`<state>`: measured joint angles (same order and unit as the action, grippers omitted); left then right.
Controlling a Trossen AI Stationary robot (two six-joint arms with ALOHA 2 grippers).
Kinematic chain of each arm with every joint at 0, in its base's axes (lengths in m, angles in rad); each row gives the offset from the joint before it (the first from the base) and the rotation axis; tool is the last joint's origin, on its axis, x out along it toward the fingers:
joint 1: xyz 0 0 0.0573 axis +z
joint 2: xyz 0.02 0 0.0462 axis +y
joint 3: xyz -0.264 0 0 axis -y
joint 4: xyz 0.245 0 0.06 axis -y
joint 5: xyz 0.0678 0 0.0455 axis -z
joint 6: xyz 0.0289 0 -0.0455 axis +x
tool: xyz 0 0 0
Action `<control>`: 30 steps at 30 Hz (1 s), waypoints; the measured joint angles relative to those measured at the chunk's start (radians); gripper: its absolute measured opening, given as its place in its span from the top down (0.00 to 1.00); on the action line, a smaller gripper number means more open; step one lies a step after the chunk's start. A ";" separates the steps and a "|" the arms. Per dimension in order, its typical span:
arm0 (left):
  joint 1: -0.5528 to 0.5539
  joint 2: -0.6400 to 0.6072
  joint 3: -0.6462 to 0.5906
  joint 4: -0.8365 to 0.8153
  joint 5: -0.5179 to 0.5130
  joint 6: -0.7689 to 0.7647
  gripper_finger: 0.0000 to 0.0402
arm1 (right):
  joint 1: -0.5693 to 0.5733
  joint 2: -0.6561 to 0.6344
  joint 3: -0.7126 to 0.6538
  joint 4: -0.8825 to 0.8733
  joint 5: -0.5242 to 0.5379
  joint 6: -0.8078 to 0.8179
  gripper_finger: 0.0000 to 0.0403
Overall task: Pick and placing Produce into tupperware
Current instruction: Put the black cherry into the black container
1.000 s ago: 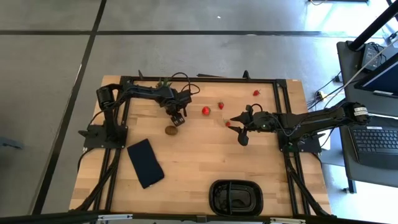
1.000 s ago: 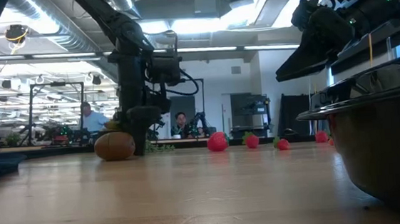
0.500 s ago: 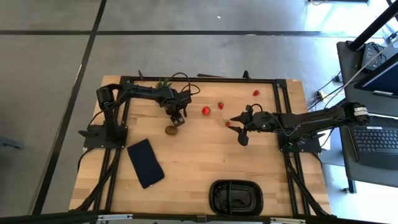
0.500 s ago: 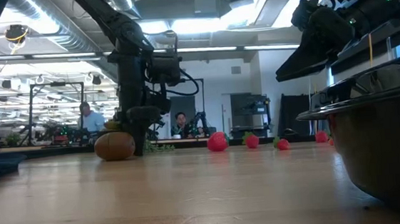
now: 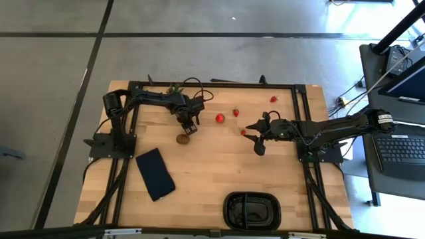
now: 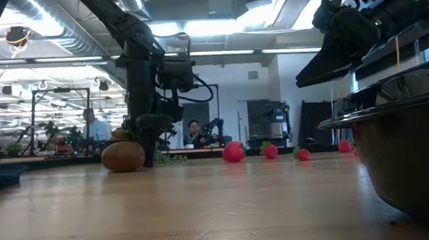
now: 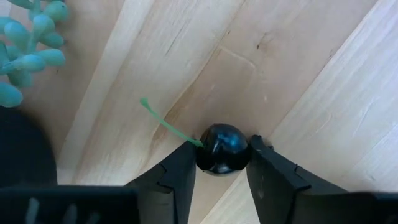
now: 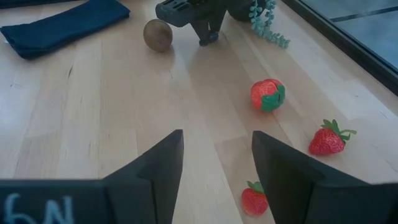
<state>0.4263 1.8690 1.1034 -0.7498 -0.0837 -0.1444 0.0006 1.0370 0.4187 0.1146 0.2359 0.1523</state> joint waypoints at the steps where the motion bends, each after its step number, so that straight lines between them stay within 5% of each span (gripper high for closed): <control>1: 0.000 0.000 0.000 0.000 0.000 0.000 0.69 | 0.000 0.000 0.000 0.000 0.000 0.000 0.52; 23: -0.104 -0.161 -0.002 0.009 0.056 -0.003 0.74 | 0.000 0.000 0.000 0.002 0.000 -0.002 0.52; 30: -0.208 -0.229 0.000 0.186 0.319 -0.037 0.72 | 0.000 0.000 0.000 0.018 0.000 -0.007 0.52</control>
<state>0.2181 1.6402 1.1032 -0.5639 0.2351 -0.1819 0.0002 1.0370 0.4187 0.1326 0.2356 0.1452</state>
